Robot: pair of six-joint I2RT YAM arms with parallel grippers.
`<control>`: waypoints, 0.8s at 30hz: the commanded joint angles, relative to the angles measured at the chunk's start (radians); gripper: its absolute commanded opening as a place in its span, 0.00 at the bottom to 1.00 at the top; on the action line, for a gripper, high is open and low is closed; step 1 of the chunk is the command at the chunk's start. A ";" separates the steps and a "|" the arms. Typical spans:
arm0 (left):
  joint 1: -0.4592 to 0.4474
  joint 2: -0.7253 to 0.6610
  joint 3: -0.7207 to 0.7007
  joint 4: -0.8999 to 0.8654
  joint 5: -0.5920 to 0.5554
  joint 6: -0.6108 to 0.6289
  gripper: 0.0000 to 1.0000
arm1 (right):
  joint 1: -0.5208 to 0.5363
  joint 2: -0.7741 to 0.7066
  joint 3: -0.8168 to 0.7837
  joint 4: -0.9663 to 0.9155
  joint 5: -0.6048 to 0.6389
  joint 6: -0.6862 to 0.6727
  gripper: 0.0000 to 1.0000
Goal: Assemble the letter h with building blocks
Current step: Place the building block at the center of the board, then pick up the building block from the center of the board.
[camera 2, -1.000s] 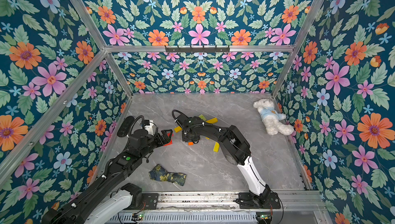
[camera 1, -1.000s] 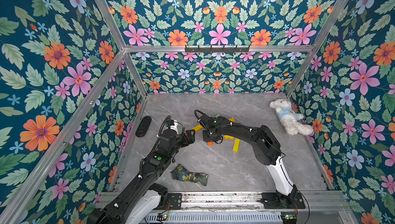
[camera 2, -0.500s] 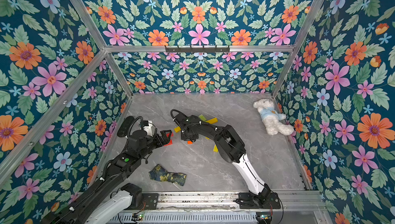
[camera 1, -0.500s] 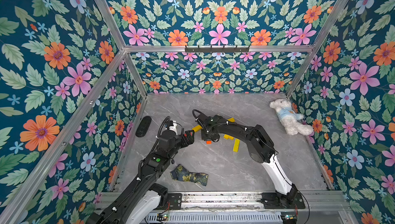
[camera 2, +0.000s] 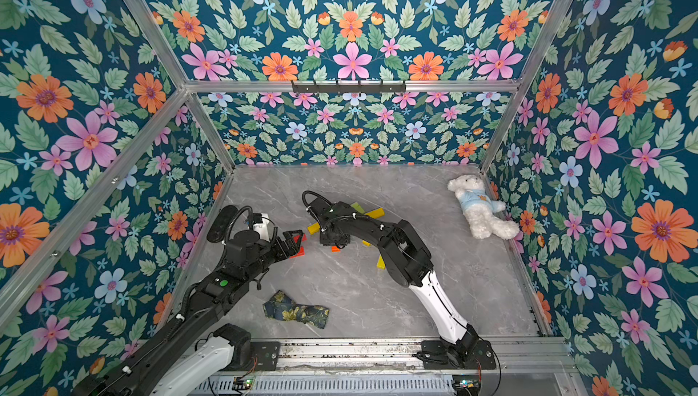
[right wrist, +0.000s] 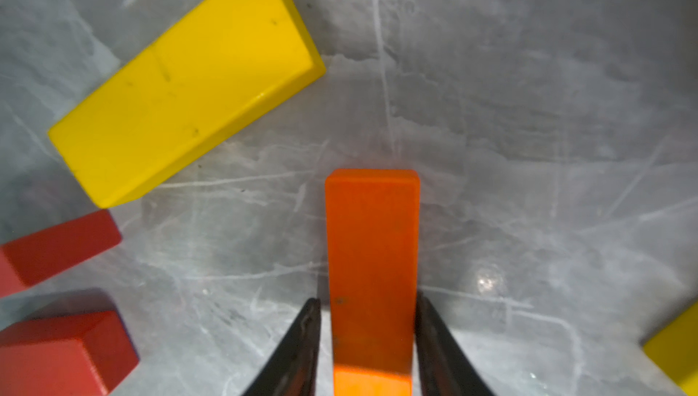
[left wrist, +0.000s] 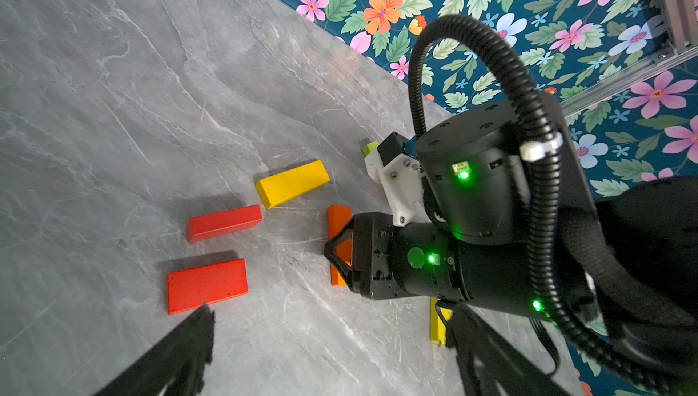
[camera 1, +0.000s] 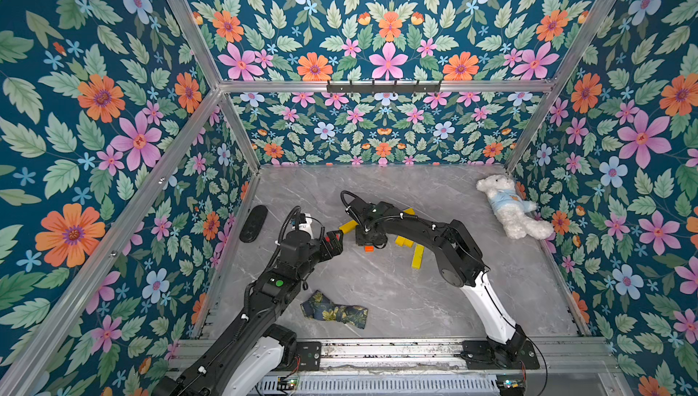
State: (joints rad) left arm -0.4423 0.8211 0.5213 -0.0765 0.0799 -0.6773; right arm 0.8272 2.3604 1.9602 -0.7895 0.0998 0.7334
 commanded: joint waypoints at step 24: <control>0.000 -0.241 0.043 -0.124 -0.175 -0.037 1.00 | 0.179 -0.109 -0.007 0.145 0.111 -0.021 0.86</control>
State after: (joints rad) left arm -0.4423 0.6216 0.5541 -0.1581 -0.0261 -0.6872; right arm 0.9878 2.2269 1.9259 -0.6842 0.1711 0.7059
